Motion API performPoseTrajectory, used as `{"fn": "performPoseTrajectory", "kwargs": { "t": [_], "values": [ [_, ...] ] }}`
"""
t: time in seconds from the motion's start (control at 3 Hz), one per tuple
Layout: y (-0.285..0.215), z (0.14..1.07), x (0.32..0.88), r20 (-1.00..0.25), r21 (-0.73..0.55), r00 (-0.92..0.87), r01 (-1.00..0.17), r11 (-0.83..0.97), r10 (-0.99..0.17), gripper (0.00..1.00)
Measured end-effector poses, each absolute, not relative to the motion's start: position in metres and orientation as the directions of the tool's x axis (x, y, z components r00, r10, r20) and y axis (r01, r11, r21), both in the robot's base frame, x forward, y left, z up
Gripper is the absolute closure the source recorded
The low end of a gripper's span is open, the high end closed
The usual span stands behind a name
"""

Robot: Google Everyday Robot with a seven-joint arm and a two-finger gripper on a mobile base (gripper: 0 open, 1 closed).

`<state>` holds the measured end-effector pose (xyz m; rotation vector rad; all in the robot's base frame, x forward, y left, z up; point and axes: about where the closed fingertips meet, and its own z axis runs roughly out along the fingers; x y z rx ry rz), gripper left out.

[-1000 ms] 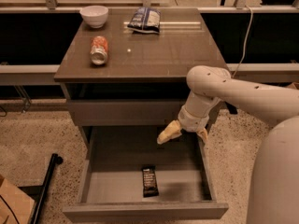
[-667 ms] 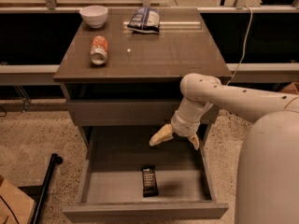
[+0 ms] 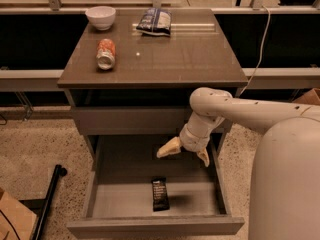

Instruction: Pick rxbar chocolate from middle drawer and place on counter

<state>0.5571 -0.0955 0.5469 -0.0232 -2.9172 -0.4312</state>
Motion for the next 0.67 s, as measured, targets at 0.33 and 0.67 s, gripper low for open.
{"fn": "performPoseTrajectory", "kwargs": {
  "t": [0.33, 0.67],
  "values": [
    [-0.088, 0.537, 0.554, 0.201, 0.266, -0.978, -0.001, 0.964, -0.057, 0.00],
    [-0.073, 0.512, 0.546, 0.224, 0.253, -0.971, -0.028, 0.967, -0.087, 0.00]
  ]
}}
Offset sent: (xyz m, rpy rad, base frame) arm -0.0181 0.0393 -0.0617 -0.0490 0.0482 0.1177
